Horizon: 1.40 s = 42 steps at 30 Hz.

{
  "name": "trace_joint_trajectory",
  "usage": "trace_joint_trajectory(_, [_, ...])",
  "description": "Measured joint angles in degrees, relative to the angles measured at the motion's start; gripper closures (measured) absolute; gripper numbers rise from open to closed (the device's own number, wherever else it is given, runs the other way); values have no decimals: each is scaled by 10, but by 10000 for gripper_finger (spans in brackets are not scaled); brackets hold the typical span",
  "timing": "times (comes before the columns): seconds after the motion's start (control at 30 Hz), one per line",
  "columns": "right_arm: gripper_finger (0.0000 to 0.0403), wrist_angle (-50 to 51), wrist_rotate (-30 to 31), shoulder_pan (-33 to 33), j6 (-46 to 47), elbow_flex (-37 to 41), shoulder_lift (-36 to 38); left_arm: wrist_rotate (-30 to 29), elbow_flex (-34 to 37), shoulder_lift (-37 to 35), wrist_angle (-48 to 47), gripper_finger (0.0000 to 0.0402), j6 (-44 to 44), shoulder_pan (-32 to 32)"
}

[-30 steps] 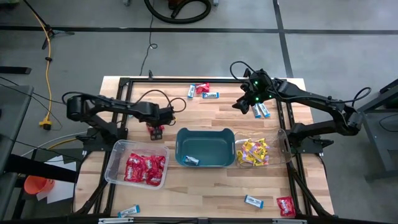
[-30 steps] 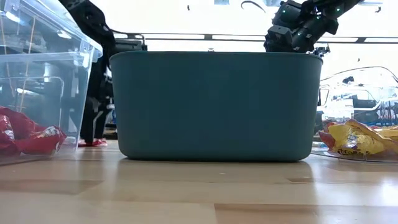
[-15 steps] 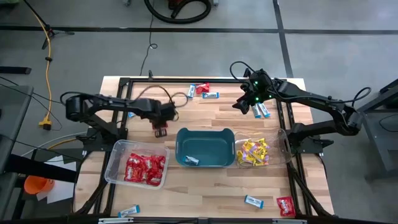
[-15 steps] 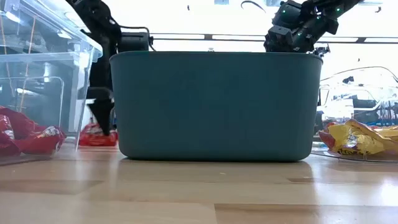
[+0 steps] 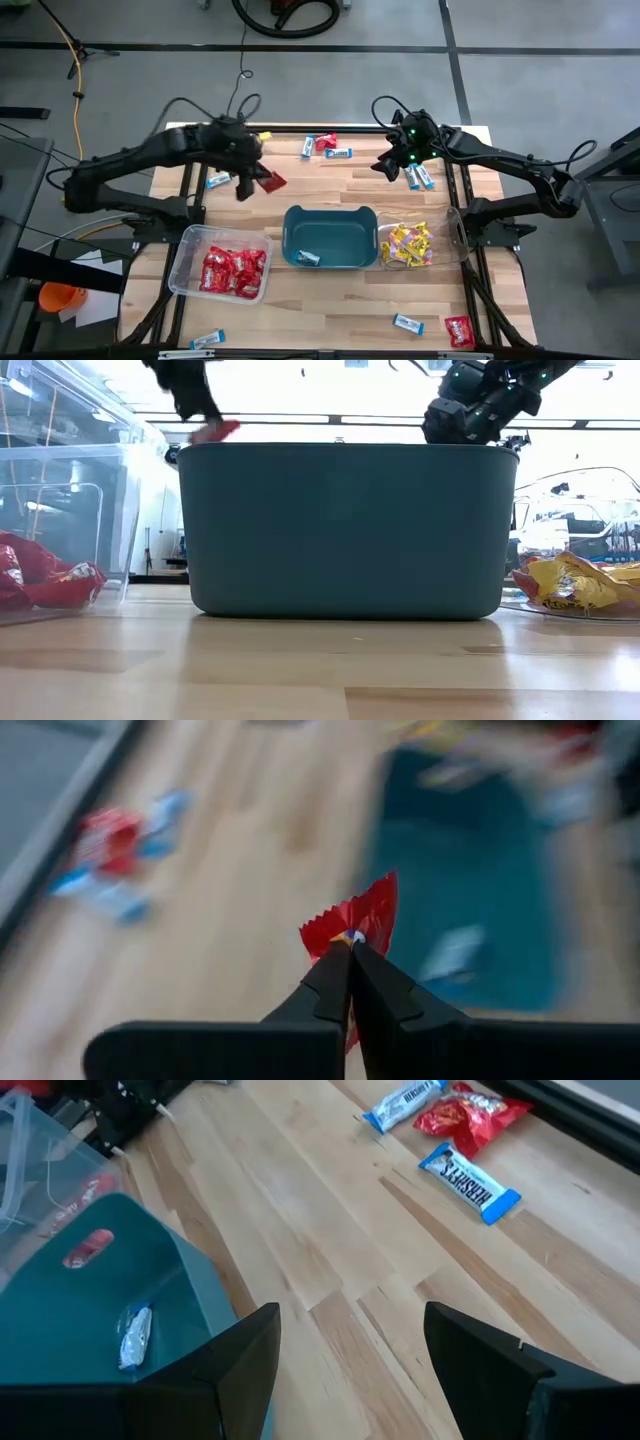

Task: Sort candy
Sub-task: Put the red candy into the left transparent bin, then adjust the left transparent bin

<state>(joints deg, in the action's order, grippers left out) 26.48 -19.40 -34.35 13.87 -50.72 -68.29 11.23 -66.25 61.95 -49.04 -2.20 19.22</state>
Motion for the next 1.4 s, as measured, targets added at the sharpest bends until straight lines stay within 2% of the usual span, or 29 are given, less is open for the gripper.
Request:
trace_joint_trajectory(0.13, [160,-17,0,0,1,0,0,105,-32,-15,-2,401,86,-27])
trace_joint_trajectory(0.23, [160,-21,0,0,2,0,0,141,-43,-23,-7,401,167,-64])
trace_joint_trajectory(0.37, [160,-22,0,0,12,0,0,148,-43,-29,-68,401,245,-143])
trace_joint_trajectory(0.53, [160,-21,0,0,12,0,0,109,-33,-25,-164,401,310,-256])
trace_joint_trajectory(0.77, [160,-21,0,0,13,0,0,15,42,-25,-144,401,388,-351])
trace_joint_trajectory(0.9, [160,-21,0,0,13,0,0,-4,86,-23,-121,398,422,-369])
trace_joint_trajectory(1.03, [160,-21,0,0,11,0,0,-4,102,-18,-116,373,429,-375])
trace_joint_trajectory(1.27, [160,-21,0,0,11,0,0,-30,102,-8,-119,296,392,-374])
trace_joint_trajectory(1.4, [160,-21,0,0,11,0,0,-45,102,7,-123,281,320,-374])
